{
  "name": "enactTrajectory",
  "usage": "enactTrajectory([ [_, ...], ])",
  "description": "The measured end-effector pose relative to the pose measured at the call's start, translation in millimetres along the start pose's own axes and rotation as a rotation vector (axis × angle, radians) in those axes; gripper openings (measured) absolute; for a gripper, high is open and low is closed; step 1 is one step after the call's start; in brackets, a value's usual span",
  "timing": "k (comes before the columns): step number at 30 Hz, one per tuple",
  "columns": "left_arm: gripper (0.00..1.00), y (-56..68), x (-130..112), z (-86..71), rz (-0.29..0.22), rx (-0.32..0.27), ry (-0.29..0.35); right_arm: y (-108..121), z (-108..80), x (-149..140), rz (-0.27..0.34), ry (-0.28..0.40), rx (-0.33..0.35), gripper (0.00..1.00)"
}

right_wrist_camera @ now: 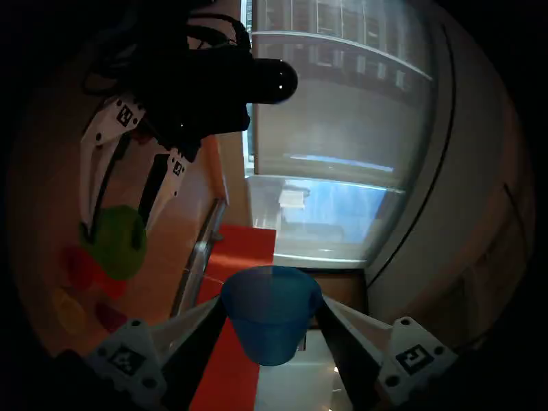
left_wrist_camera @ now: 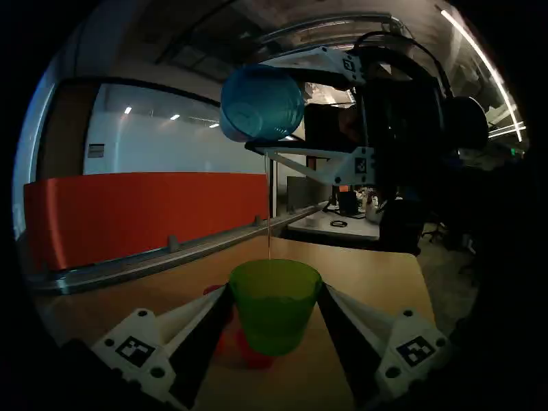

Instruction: Pour water

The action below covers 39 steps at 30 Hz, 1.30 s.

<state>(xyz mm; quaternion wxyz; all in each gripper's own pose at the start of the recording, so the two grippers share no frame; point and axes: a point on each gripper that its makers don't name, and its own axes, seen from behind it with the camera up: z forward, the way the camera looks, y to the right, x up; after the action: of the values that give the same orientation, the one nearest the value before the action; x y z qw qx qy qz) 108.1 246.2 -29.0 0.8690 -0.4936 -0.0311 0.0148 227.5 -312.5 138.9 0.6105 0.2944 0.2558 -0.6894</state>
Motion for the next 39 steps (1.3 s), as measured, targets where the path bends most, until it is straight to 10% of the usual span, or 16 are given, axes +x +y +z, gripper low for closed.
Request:
enactTrajectory([
  [24, 0.87, 0.7, 4, -1.1, 0.009, -0.001, 0.003, -2, 0.2, 7, 0.095, 0.007, -0.002, 0.91],
  [39, 0.87, -2.8, 3, -2.3, 0.011, 0.002, -0.002, 2, -5.4, 12, 0.436, 0.036, -0.012, 0.91],
])
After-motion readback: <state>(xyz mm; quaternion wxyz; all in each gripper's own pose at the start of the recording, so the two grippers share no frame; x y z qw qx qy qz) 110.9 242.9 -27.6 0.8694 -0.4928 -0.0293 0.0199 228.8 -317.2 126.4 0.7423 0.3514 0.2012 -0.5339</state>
